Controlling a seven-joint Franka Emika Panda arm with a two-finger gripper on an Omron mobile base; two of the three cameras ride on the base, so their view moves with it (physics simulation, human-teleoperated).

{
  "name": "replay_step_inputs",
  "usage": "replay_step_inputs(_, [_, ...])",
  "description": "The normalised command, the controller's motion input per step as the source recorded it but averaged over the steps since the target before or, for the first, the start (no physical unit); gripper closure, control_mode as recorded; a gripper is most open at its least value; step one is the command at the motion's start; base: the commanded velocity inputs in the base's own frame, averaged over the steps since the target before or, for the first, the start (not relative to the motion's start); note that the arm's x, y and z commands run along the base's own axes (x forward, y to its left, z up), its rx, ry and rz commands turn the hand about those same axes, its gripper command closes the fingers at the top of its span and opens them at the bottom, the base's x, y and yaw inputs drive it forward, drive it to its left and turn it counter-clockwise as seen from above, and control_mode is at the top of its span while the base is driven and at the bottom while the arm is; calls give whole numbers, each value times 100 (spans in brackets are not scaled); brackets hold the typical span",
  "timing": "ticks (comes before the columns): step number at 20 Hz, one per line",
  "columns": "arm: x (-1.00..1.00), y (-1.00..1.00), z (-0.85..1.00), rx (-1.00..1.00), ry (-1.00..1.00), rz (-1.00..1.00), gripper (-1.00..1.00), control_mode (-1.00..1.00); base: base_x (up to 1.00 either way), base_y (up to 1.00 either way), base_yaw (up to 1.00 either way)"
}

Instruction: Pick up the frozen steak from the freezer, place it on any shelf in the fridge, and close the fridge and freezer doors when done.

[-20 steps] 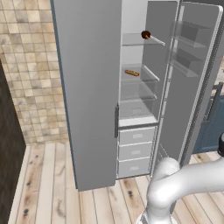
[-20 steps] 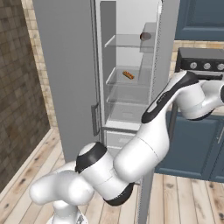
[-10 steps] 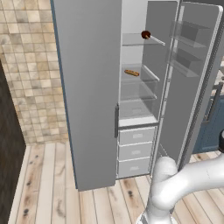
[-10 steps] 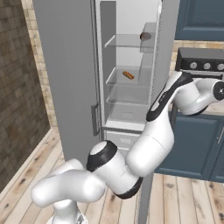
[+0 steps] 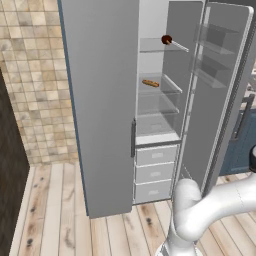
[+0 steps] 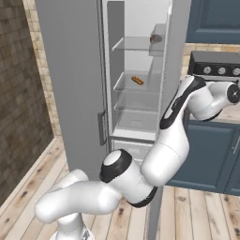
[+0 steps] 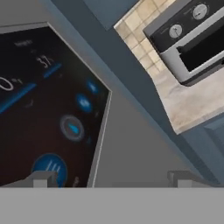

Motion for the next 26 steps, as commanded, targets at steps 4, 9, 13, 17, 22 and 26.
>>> replay_step_inputs(4, [15, 100, -1, 9, 0, 1, -100, -100, 0, 0, 0])
replay_step_inputs(9, [2, 100, 0, 13, 1, 4, -100, -100, 0, 0, 0])
replay_step_inputs(13, [14, 100, 0, 13, 1, 2, -100, -100, 0, 0, 0])
replay_step_inputs(17, [29, 97, 0, 11, 1, 0, -100, -100, 0, 0, 0])
replay_step_inputs(22, [42, 67, 1, 9, 0, -1, -100, -100, 0, 0, 0])
replay_step_inputs(26, [54, 26, 8, 2, 0, -7, -100, -100, 0, 0, 0])
